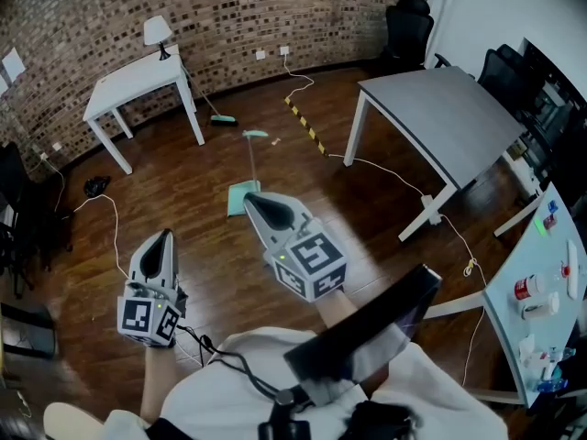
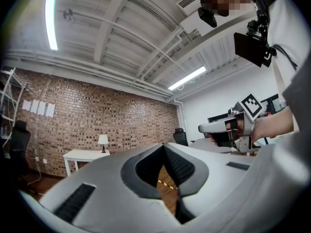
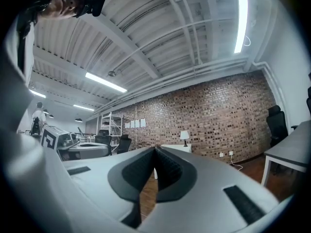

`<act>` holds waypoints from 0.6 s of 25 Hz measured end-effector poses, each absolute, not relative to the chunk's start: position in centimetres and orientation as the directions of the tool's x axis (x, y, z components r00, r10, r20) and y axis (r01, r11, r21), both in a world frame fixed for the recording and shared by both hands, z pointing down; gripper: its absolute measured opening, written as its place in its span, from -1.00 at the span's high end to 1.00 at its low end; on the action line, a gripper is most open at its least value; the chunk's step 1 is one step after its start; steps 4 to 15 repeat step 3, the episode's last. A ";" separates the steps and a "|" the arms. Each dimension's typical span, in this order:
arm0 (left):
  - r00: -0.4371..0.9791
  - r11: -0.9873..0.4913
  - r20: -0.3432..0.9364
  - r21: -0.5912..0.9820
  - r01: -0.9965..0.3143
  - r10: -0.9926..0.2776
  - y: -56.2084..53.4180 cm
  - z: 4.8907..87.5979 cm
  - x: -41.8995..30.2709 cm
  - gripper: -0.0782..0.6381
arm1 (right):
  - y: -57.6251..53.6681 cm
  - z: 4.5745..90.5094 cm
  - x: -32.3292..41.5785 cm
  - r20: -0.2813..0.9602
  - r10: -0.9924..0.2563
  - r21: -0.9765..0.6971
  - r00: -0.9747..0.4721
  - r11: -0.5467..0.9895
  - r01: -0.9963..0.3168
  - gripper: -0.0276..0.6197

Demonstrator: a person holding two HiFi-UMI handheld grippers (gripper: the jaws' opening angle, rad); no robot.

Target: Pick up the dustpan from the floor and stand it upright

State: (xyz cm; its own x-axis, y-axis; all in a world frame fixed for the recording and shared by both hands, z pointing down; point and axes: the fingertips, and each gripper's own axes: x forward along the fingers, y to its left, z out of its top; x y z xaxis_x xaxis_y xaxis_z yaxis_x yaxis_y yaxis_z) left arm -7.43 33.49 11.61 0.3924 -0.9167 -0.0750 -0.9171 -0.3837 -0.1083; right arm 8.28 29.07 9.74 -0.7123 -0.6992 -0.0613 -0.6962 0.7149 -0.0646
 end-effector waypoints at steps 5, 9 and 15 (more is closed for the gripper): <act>0.391 -0.383 -0.075 -0.103 -0.918 -0.918 33.5 11.7 -7.5 0.78 | 29.1 9.9 8.0 -0.056 -0.696 -0.064 -0.716 0.718 -0.693 0.97; 0.391 -0.383 -0.075 -0.103 -0.918 -0.918 33.5 11.7 -7.5 0.78 | 29.1 9.9 8.0 -0.056 -0.696 -0.064 -0.716 0.718 -0.693 0.97; 0.391 -0.383 -0.075 -0.103 -0.918 -0.918 33.5 11.7 -7.5 0.78 | 29.1 9.9 8.0 -0.056 -0.696 -0.064 -0.716 0.718 -0.693 0.97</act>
